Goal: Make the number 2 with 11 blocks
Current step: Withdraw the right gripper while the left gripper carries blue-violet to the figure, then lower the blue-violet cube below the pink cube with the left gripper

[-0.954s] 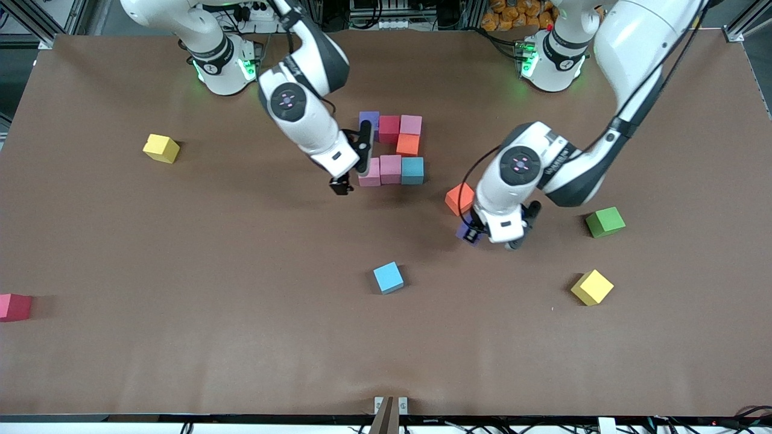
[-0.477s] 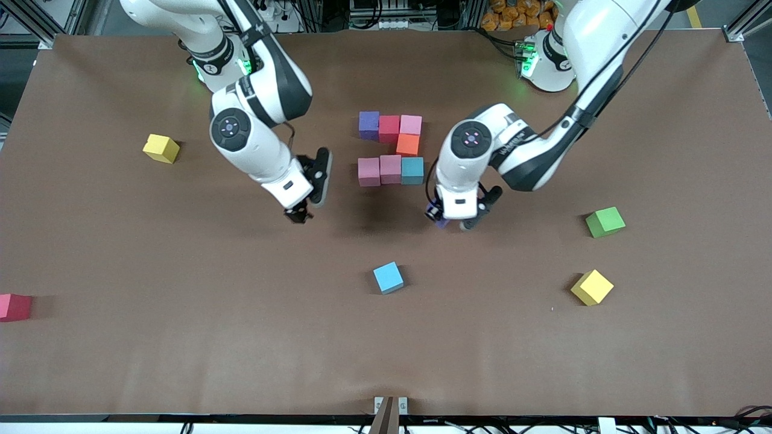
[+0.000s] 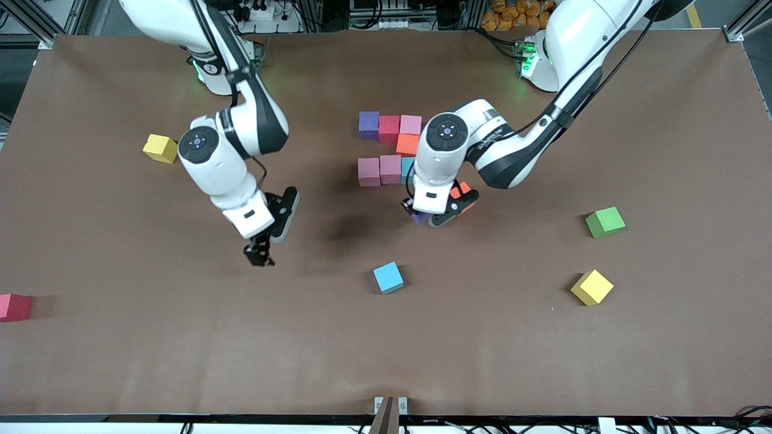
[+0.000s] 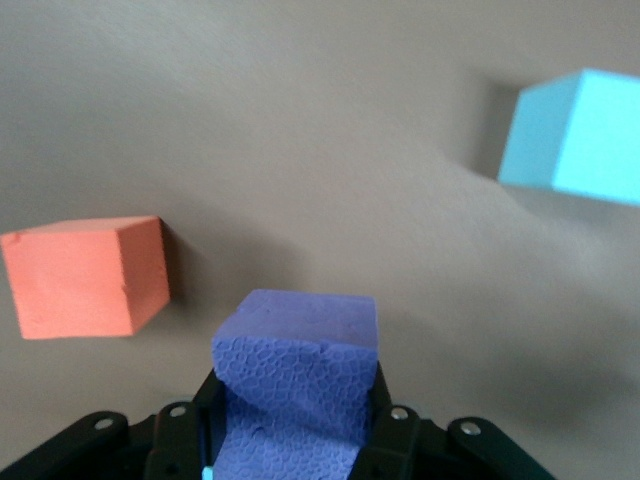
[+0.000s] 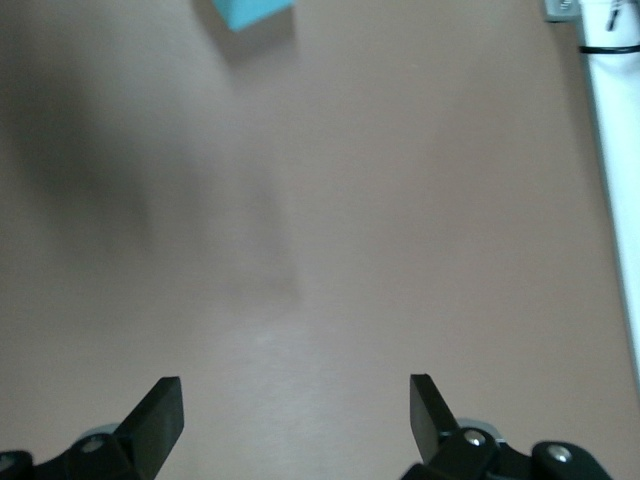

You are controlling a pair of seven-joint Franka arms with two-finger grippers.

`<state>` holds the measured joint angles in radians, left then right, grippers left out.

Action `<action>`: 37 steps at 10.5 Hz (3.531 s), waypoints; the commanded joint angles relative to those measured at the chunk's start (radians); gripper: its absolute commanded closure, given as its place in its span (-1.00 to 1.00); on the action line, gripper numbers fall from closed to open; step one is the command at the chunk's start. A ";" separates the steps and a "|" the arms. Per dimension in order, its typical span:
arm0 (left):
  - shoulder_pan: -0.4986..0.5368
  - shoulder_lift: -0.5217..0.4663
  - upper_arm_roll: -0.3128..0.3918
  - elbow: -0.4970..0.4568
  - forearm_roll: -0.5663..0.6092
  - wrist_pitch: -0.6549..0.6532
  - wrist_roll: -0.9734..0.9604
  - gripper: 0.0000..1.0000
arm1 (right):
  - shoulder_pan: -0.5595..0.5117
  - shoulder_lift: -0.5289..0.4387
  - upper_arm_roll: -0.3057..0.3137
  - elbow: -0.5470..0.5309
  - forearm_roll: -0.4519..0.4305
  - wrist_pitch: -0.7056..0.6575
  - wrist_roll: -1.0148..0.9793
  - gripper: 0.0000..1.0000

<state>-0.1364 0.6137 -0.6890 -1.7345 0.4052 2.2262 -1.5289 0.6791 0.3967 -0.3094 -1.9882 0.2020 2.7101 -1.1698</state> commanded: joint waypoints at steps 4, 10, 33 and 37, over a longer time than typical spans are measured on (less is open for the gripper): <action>-0.179 0.086 0.113 0.144 -0.005 -0.046 0.090 1.00 | -0.056 0.088 0.007 0.117 0.082 0.019 0.180 -1.00; -0.276 0.144 0.177 0.222 -0.005 -0.045 0.162 1.00 | -0.081 0.071 0.004 0.177 0.260 -0.213 0.191 -1.00; -0.499 0.245 0.299 0.300 -0.008 0.004 0.085 1.00 | -0.085 0.054 0.003 0.174 0.272 -0.270 0.252 -1.00; -0.514 0.256 0.301 0.300 -0.006 0.004 0.084 1.00 | -0.089 0.056 0.001 0.172 0.272 -0.270 0.251 -1.00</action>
<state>-0.6255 0.8398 -0.3993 -1.4556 0.4053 2.2265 -1.4234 0.5998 0.4617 -0.3136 -1.8160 0.4539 2.4505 -0.9210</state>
